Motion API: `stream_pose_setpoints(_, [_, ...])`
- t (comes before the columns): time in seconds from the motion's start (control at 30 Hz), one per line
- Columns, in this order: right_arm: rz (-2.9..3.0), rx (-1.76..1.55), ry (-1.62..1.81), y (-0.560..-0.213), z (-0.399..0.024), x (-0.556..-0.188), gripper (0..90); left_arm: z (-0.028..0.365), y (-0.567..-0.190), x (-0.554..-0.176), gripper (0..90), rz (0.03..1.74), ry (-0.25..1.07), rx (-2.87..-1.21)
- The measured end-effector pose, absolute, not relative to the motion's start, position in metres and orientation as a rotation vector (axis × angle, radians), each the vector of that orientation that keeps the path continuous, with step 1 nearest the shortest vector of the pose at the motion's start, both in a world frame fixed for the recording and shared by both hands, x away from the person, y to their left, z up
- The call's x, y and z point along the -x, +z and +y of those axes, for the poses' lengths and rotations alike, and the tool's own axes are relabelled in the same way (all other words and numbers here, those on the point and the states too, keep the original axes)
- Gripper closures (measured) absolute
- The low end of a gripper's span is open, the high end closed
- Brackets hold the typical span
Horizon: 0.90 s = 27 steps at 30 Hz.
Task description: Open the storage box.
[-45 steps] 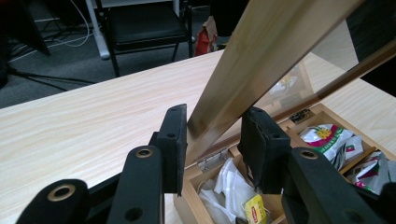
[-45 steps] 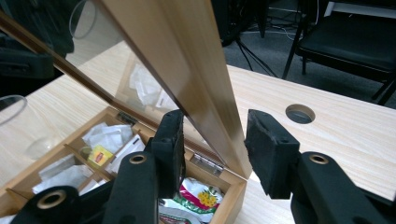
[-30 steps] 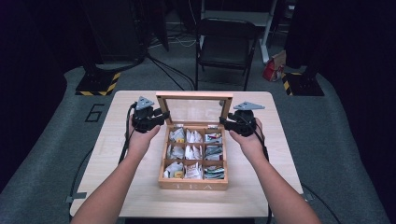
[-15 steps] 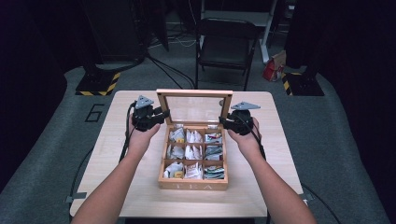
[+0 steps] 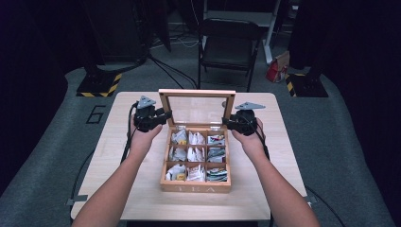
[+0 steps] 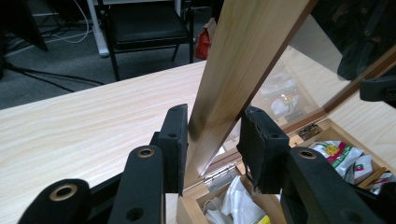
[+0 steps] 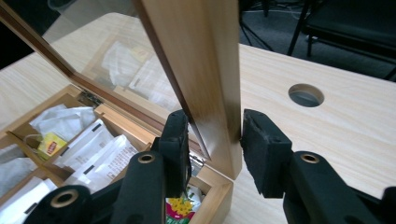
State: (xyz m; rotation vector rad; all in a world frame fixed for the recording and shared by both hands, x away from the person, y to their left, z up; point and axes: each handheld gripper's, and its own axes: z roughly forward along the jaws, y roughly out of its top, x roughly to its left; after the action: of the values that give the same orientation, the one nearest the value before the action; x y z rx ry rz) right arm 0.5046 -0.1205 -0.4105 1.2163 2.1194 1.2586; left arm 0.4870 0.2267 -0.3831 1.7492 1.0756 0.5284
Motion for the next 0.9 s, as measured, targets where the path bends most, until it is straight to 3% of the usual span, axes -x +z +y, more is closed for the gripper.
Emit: stream_pose_setpoints(0.9, [2.143, -1.257, 1.244, -0.406, -0.12, -0.519, 63.0, 0.236, -0.387, -0.462, 53.4, 1.041, 0.476, -1.825])
